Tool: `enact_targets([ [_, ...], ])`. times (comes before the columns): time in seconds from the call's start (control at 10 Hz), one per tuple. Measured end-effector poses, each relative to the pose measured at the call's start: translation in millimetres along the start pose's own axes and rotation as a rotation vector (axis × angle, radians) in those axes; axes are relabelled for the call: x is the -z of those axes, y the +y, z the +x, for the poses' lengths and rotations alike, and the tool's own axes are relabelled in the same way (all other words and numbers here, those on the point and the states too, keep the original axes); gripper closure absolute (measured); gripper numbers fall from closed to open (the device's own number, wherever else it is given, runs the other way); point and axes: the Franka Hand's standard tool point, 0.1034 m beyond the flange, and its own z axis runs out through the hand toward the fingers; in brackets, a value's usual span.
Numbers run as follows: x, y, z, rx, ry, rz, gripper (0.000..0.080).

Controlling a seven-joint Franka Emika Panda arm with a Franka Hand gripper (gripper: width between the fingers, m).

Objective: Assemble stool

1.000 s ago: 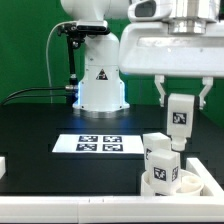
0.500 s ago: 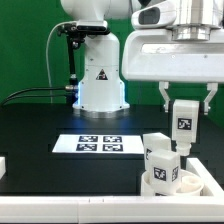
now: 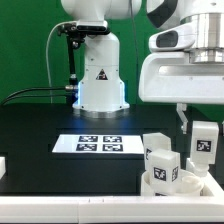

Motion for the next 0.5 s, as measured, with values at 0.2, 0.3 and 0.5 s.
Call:
enact_targets([
  [0.2,-1.1,-0.2,-0.9,-0.006,-0.004,0.003,0.0465],
  [0.3,-2.2,0.4,-1.4,0.0,-0.006,0.003,0.0465],
  [0.5,-7.8,5.6,-3.5,0.01,-0.016,-0.003,0.0465],
])
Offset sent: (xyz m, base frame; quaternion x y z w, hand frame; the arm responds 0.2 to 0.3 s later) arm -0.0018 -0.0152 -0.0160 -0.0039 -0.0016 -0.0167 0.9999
